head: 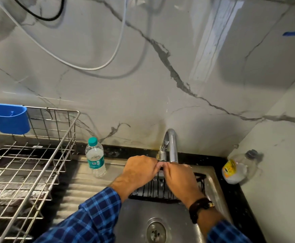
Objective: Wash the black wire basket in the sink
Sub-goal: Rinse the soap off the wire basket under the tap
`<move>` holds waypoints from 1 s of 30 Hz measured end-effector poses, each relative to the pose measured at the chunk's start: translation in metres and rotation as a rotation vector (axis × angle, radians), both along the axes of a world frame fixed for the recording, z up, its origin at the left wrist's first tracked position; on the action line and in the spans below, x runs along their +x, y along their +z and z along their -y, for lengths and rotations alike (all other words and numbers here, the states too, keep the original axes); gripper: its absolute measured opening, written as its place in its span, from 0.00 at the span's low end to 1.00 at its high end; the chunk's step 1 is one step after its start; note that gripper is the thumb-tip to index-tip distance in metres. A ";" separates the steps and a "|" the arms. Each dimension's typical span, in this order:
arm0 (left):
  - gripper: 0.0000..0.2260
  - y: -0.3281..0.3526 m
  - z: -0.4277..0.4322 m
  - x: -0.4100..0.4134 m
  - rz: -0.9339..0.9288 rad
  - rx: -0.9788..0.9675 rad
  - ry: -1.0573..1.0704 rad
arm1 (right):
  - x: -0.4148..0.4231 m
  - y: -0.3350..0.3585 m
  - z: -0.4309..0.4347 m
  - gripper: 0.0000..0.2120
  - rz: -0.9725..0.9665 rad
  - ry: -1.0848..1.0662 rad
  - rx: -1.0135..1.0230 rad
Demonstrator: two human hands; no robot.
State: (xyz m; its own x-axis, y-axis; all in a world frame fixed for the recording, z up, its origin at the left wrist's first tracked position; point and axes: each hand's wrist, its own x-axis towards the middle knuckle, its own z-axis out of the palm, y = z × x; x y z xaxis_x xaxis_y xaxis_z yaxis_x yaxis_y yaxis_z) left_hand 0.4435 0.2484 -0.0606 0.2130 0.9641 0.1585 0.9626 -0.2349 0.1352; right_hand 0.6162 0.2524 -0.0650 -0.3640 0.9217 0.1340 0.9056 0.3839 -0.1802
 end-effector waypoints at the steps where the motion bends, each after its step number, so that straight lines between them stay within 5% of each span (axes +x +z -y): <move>1: 0.24 0.000 -0.001 0.003 0.035 0.021 -0.011 | -0.003 -0.004 -0.002 0.29 0.014 0.000 0.021; 5: 0.19 -0.001 -0.001 -0.013 0.341 -0.108 -0.114 | 0.007 -0.010 -0.012 0.26 -0.012 -0.105 0.074; 7: 0.22 -0.009 0.002 -0.028 0.741 -0.261 -0.025 | 0.014 -0.006 -0.010 0.24 -0.284 -0.179 0.068; 9: 0.25 -0.020 0.005 -0.039 0.940 -0.272 0.055 | 0.018 0.000 -0.006 0.25 -0.618 -0.248 0.041; 14: 0.25 -0.036 0.014 -0.036 0.888 0.016 0.151 | 0.008 -0.014 0.010 0.23 -0.806 -0.283 0.049; 19: 0.25 -0.017 0.013 -0.018 0.707 0.291 0.126 | -0.003 -0.010 0.027 0.19 -0.807 0.043 0.020; 27: 0.26 0.005 0.009 0.010 0.486 0.268 0.163 | 0.011 0.056 0.017 0.22 -0.301 0.137 -0.205; 30: 0.28 0.021 0.006 0.021 0.328 0.206 0.154 | 0.024 0.066 0.009 0.20 -0.320 0.127 -0.413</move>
State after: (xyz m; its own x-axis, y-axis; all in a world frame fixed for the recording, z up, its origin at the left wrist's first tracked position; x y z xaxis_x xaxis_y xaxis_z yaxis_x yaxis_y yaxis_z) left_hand 0.4646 0.2422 -0.0395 -0.0255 0.9219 0.3866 0.9023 -0.1453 0.4058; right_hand 0.6406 0.2433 0.0010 -0.4765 0.8725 -0.1080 0.7315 0.3253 -0.5992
